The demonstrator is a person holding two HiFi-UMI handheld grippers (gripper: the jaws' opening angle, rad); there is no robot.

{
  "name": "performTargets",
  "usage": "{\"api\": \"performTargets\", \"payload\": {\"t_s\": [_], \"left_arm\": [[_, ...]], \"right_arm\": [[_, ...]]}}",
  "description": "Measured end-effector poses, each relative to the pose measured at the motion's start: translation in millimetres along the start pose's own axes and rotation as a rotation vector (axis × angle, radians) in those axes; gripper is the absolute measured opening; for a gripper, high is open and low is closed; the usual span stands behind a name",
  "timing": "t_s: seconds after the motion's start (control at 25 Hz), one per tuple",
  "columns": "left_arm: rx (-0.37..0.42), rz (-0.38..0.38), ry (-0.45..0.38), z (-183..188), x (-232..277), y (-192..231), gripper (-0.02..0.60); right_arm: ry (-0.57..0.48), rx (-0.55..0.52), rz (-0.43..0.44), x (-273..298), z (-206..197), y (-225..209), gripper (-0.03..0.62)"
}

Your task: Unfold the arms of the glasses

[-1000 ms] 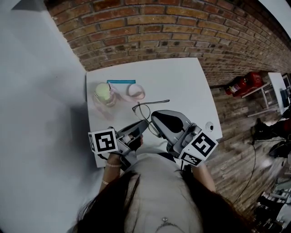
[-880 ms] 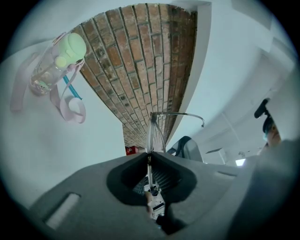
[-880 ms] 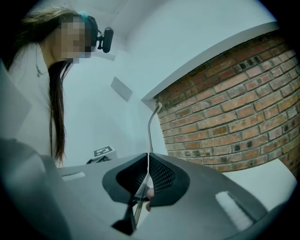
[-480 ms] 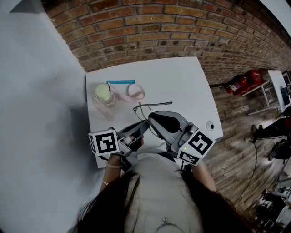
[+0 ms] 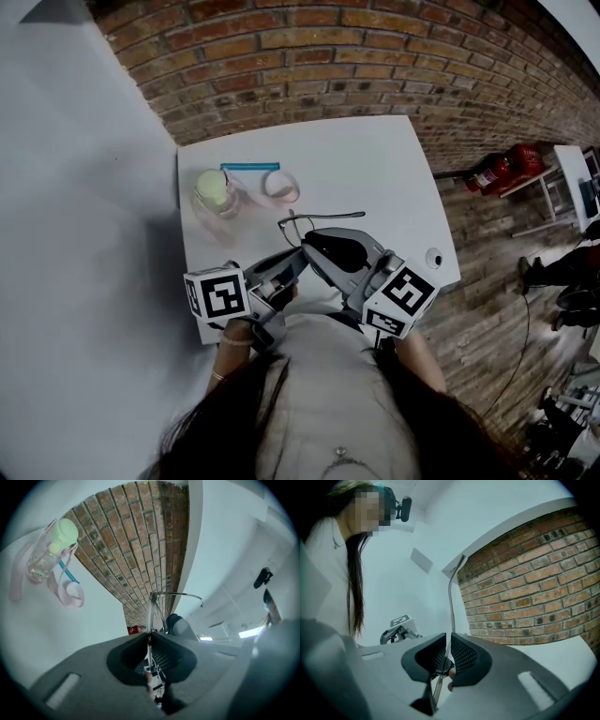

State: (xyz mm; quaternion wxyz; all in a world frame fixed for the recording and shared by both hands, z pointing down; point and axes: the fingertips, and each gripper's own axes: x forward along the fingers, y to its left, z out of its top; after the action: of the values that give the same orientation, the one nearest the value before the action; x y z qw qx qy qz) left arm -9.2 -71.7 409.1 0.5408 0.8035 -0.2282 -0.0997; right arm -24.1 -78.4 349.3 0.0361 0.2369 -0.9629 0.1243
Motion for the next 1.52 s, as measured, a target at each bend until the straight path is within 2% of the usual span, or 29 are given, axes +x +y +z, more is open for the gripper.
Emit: {"api": "performTargets", "payload": {"t_s": [0.76, 1.28, 1.52], "left_arm": [[0.129, 0.040, -0.015, 2.4, 0.2, -2.7, 0.021], [0.214, 0.110, -0.004, 0.5, 0.4, 2.6, 0.021], [0.194, 0.098, -0.019, 1.6, -0.3, 2.2, 0.021]], "right_arm": [[0.064, 0.031, -0.016, 4.6, -9.9, -4.3, 0.055], [0.115, 0.072, -0.019, 4.9, -20.6, -6.3, 0.037], [0.116, 0.049, -0.017, 5.2, -19.4, -3.5, 0.031]]}}
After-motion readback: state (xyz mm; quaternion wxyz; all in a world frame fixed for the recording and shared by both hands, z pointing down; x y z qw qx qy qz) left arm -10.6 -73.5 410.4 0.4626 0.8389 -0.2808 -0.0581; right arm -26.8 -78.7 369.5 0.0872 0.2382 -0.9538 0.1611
